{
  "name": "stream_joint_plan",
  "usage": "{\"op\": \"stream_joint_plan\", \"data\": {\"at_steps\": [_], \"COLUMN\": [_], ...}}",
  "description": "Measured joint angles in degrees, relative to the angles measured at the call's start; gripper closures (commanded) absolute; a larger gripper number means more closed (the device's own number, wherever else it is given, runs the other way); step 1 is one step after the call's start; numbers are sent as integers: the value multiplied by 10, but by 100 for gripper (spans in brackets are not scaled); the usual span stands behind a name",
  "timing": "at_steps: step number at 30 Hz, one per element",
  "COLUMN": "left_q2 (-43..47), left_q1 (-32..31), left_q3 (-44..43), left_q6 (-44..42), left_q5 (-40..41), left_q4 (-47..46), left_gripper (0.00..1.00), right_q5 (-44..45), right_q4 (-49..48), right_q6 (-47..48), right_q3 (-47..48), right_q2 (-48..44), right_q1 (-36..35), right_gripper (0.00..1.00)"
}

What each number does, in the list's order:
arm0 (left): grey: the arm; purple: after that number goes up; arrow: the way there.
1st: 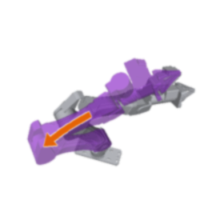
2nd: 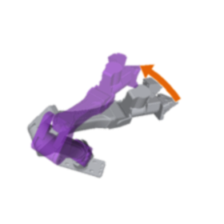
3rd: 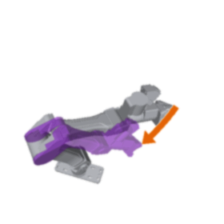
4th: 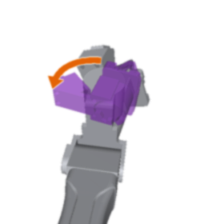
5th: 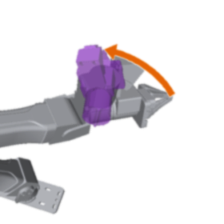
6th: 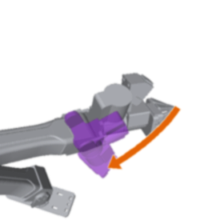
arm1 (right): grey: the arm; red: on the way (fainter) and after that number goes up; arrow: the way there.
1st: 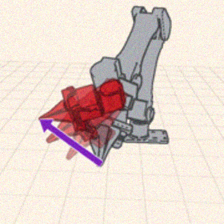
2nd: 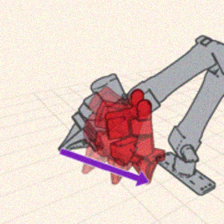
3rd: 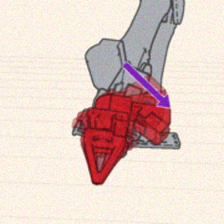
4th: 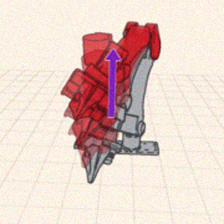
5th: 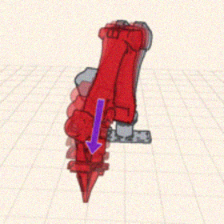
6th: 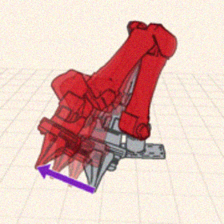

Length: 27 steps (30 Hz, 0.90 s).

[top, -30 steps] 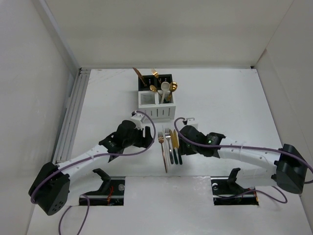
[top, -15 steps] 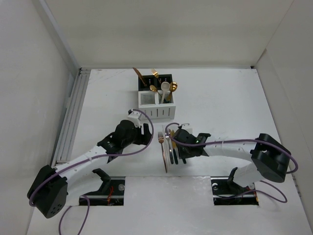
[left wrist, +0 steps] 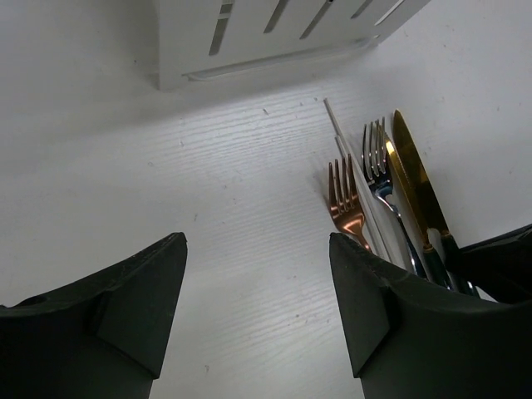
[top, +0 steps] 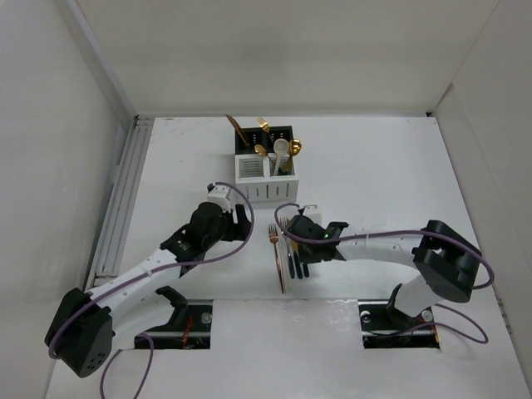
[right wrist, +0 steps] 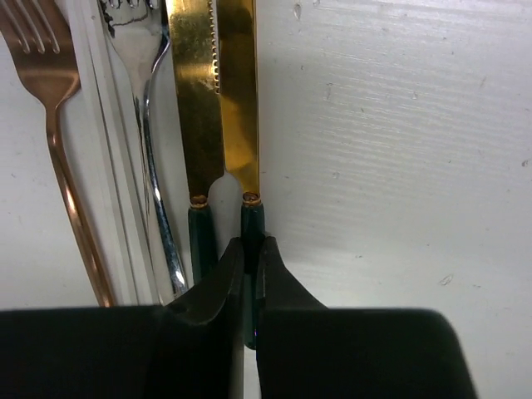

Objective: Sort the eating utensils into containers

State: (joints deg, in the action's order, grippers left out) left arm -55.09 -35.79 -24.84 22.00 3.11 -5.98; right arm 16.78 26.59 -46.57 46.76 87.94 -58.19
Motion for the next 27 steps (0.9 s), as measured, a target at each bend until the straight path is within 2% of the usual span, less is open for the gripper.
{"op": "stream_joint_plan", "data": {"at_steps": [4,8,11,15,18,21,23,27], "left_q2": [9,9,9,9,9,9,9,10], "left_q1": [0,0,0,0,0,7,24,68], "left_q3": [0,0,0,0,-5,-21,-35,-45], "left_q6": [2,3,4,1,-9,-16,-16,-12], "left_q5": [0,1,1,9,27,42,48,52], "left_q4": [3,3,3,3,7,14,16,19], "left_gripper": [33,33,32,31,30,29,29,29], "right_q5": [22,70,117,176,219,242,228,151], "right_q4": [16,82,138,144,82,-50,-125,-260], "right_q6": [-29,-42,-41,-2,78,201,274,388], "right_q3": [1,3,30,85,128,150,196,351], "right_q2": [-5,-27,-63,-142,-195,-200,-160,3], "right_q1": [0,-1,-1,-1,0,5,23,92], "right_gripper": [100,100,100,100,100,100,100,100]}}
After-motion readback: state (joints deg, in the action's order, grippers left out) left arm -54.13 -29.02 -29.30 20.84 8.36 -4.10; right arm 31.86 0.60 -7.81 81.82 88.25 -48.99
